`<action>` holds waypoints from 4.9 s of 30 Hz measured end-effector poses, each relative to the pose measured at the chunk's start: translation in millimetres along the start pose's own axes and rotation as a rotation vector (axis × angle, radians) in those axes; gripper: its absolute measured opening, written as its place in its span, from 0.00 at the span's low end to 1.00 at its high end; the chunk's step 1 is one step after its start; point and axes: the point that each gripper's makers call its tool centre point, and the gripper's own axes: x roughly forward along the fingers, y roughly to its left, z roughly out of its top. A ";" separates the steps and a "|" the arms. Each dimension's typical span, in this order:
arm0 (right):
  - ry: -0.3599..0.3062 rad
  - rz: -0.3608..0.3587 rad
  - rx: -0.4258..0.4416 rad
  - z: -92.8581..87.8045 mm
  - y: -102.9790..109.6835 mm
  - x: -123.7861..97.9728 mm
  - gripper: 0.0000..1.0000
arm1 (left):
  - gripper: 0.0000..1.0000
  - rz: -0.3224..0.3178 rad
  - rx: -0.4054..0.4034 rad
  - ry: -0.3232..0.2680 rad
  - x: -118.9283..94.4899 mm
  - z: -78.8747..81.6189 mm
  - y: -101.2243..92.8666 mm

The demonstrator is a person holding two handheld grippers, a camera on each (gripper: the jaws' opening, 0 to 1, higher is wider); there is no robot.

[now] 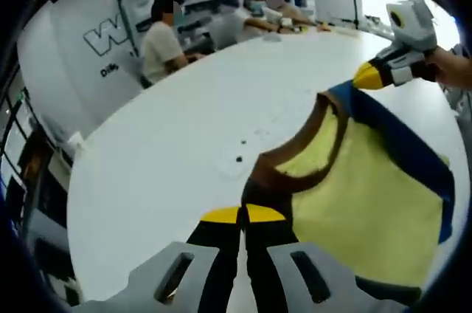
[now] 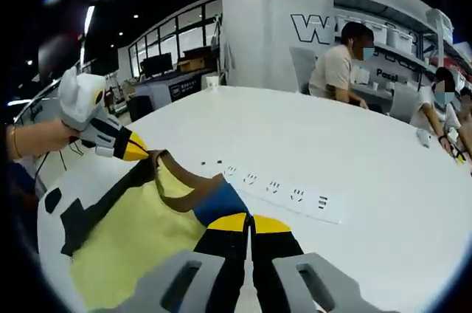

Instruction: Fold the garment on the visible template until the final outline fits inside the template.

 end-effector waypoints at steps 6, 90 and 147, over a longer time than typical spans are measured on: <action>0.084 -0.012 0.028 -34.5 -8.2 32.3 0.00 | 0.00 -0.032 -0.004 0.082 31.9 -26.7 -0.2; 0.213 0.186 0.149 -195.6 176.2 -178.6 0.34 | 0.32 0.030 -0.007 0.086 -166.5 -194.2 -151.3; -0.197 -0.272 0.535 -74.9 -76.3 -198.7 0.00 | 0.03 0.477 -0.123 0.189 -197.4 -174.5 111.3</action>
